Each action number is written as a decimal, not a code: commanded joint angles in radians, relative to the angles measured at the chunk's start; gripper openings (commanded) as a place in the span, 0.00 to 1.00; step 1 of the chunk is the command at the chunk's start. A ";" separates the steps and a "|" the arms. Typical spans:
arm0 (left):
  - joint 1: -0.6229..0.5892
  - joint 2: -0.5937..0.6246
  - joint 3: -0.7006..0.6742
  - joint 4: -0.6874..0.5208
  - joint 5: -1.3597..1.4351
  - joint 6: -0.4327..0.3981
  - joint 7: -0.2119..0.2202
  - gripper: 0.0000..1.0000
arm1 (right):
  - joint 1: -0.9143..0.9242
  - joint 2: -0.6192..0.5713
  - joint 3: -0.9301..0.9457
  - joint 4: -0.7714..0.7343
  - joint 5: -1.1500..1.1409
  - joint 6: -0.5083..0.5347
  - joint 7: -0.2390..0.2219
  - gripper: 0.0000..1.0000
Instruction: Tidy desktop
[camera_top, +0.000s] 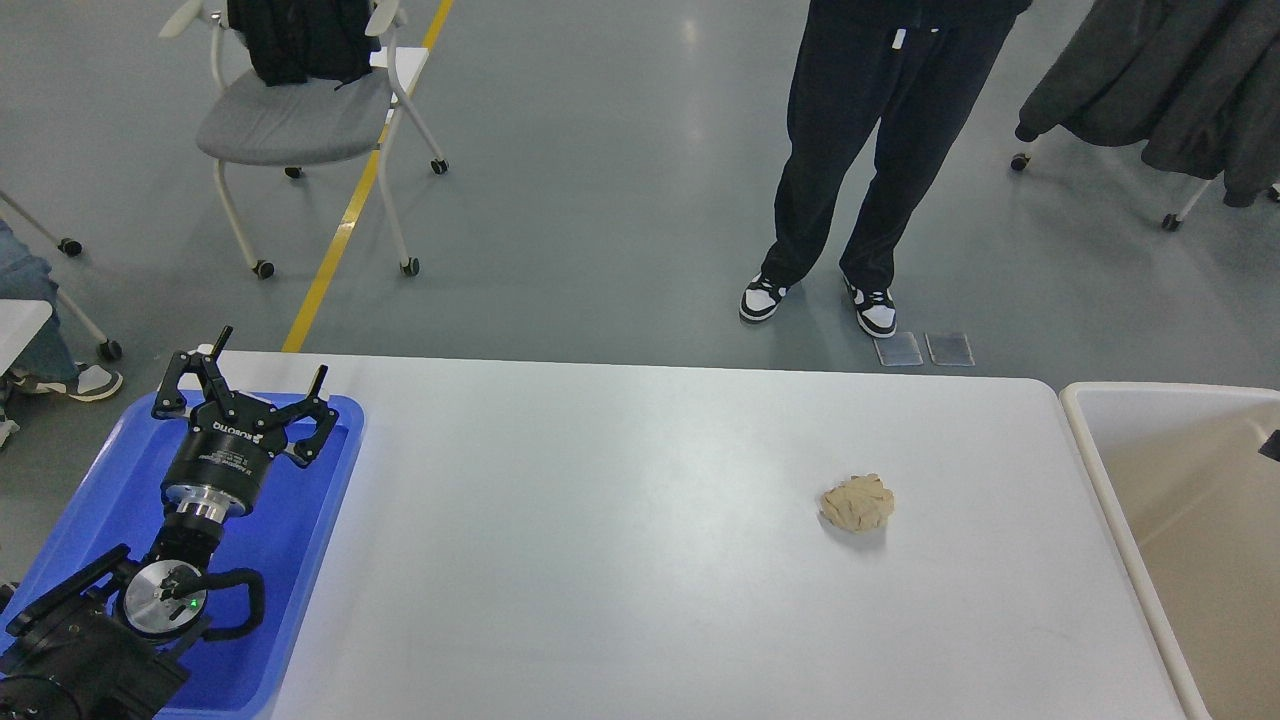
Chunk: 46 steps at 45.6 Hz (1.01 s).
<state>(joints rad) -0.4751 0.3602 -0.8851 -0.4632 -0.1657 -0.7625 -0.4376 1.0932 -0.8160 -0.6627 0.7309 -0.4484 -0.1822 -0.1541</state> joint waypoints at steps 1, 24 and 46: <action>0.000 0.000 0.000 0.000 0.000 0.000 0.000 0.99 | 0.180 0.000 -0.192 0.088 0.002 0.050 -0.025 0.99; 0.000 0.000 0.000 0.000 0.000 0.000 -0.001 0.99 | 0.723 0.172 -0.658 0.393 0.004 0.248 -0.025 0.99; 0.000 0.000 0.000 0.000 0.000 0.000 0.000 0.99 | 0.996 0.227 -0.454 0.436 0.016 0.866 -0.025 1.00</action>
<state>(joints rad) -0.4751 0.3604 -0.8849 -0.4633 -0.1656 -0.7625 -0.4382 1.9566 -0.6214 -1.1990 1.1418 -0.4392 0.3789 -0.1781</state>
